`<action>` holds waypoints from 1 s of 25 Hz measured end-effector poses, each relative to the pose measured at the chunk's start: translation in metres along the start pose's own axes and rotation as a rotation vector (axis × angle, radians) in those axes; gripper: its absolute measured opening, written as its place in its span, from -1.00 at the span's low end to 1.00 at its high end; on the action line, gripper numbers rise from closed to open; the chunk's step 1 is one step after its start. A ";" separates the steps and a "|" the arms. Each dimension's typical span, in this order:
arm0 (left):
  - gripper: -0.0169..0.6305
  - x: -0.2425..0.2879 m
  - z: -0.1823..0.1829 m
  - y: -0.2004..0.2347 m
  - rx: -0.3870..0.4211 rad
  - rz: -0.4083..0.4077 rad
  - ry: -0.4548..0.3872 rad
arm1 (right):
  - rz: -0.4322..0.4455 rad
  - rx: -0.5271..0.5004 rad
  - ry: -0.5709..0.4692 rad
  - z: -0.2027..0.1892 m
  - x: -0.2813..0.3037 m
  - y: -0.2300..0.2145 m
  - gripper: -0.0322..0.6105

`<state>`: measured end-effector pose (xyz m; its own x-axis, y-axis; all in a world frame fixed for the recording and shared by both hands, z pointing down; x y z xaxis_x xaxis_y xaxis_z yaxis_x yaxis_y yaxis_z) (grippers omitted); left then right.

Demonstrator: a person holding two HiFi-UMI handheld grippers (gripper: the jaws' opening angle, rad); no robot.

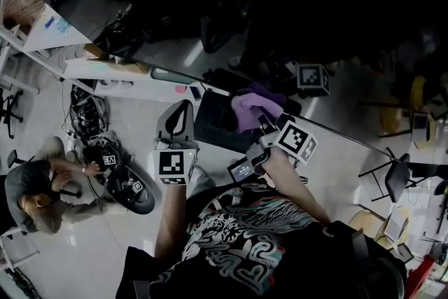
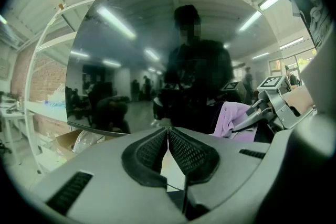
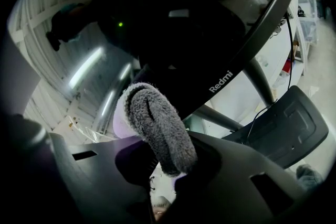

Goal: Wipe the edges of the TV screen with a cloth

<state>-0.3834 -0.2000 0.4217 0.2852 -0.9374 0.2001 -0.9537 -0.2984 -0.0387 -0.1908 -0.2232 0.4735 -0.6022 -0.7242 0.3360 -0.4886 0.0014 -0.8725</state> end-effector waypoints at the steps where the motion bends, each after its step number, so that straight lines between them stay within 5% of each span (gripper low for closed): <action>1: -0.88 0.000 -0.002 0.005 -0.003 -0.001 0.007 | 0.000 0.000 0.000 -0.001 0.003 0.002 -0.66; 25: -0.88 -0.010 -0.019 0.075 -0.025 -0.022 0.020 | -0.006 0.008 -0.012 -0.028 0.056 0.031 -0.66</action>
<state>-0.4592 -0.2097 0.4355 0.3045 -0.9267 0.2201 -0.9493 -0.3142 -0.0096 -0.2571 -0.2446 0.4751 -0.5920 -0.7322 0.3369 -0.4869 -0.0082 -0.8734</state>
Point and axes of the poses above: the fingertips, and each gripper's own axes: x forward along the fingers, y to its left, z out of its top, the point moved 1 cm from there along -x, backward along the fingers, and after that the axes turned 3 degrees about y, right-handed, at the moved point
